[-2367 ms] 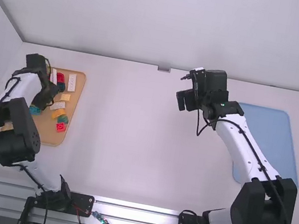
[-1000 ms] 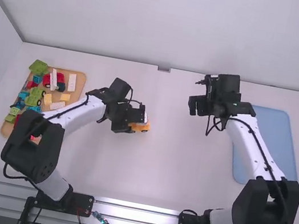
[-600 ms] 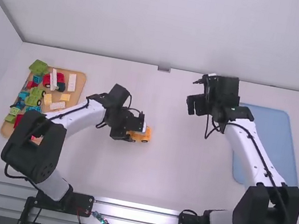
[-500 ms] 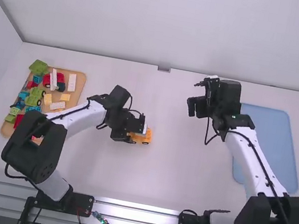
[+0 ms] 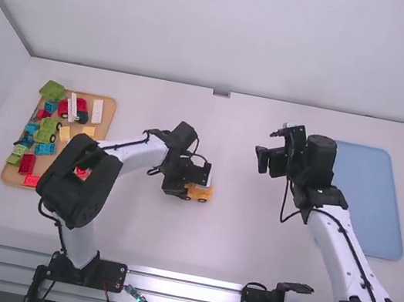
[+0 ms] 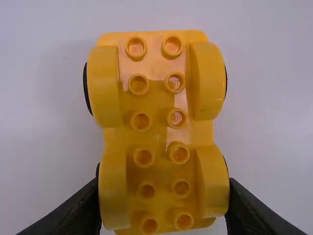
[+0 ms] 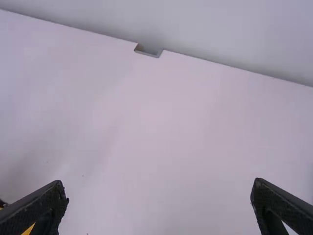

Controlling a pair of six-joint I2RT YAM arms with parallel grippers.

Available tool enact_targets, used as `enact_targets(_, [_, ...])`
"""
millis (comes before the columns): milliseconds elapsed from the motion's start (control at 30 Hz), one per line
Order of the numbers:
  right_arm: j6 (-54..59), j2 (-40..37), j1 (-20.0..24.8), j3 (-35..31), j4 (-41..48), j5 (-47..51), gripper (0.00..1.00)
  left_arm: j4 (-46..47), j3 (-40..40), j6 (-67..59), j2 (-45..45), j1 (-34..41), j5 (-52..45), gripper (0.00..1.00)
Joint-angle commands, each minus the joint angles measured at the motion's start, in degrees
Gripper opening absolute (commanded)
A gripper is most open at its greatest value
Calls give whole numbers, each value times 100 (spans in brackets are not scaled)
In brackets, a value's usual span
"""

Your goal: Assemble lego blocks to make yellow taxi

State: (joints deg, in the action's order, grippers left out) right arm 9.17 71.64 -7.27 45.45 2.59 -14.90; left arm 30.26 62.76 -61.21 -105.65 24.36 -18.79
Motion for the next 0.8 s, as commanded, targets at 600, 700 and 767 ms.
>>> enact_targets(600, [11,-145,15,-52,42,-96,99,-634,-313,136,19,0,-63,70])
enact_targets(700, [9,-145,15,-52,44,-96,99,-634,-321,138,19,0,-63,81])
enact_targets(767, [11,-145,15,-52,42,-96,99,-645,-321,138,19,0,-61,99])
